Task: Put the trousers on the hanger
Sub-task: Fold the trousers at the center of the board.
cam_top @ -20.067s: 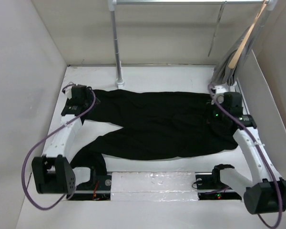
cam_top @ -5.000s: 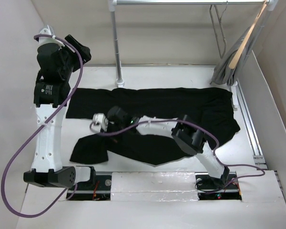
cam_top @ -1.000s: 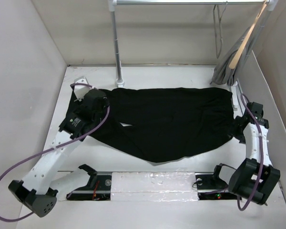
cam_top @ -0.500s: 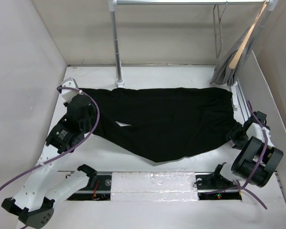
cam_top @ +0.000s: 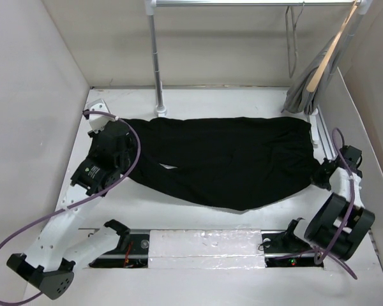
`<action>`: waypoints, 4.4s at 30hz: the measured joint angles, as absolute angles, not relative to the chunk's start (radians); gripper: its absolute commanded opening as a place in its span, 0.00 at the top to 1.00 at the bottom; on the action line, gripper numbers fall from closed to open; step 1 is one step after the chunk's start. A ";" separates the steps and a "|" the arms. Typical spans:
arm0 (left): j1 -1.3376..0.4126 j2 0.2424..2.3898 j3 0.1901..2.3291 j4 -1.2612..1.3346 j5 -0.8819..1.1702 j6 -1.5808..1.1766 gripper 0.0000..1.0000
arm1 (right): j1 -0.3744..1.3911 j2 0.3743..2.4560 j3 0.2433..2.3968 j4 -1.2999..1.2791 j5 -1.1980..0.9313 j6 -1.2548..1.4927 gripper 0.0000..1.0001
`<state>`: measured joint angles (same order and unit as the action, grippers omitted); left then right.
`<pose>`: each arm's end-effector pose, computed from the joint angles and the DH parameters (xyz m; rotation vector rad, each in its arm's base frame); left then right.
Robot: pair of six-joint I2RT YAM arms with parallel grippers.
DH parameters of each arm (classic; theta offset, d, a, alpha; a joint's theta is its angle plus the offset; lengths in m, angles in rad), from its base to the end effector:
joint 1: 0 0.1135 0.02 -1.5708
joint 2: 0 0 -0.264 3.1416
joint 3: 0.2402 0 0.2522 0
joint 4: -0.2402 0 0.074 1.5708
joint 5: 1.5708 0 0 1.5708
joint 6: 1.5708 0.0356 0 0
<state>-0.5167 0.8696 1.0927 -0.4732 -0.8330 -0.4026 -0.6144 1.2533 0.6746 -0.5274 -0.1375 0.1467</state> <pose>0.1610 -0.0612 0.4037 -0.4703 1.6740 0.0854 0.1862 -0.1254 0.1829 0.9472 2.4844 0.0323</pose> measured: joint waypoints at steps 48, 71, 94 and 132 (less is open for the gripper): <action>0.154 2.074 1.858 -0.413 -0.547 -0.397 0.42 | -0.339 2.197 1.871 -0.566 -0.263 0.189 0.34; -0.086 1.716 1.309 -0.322 -0.464 -0.355 0.45 | -0.286 1.436 0.853 -0.176 -0.422 0.311 0.90; -0.117 2.049 1.499 -0.259 -0.392 -0.223 0.53 | 0.019 1.353 0.802 -0.211 -0.512 0.171 0.54; 0.282 1.688 1.126 -0.334 -0.475 -0.704 0.27 | 0.212 1.451 0.895 -0.286 -0.531 0.034 0.54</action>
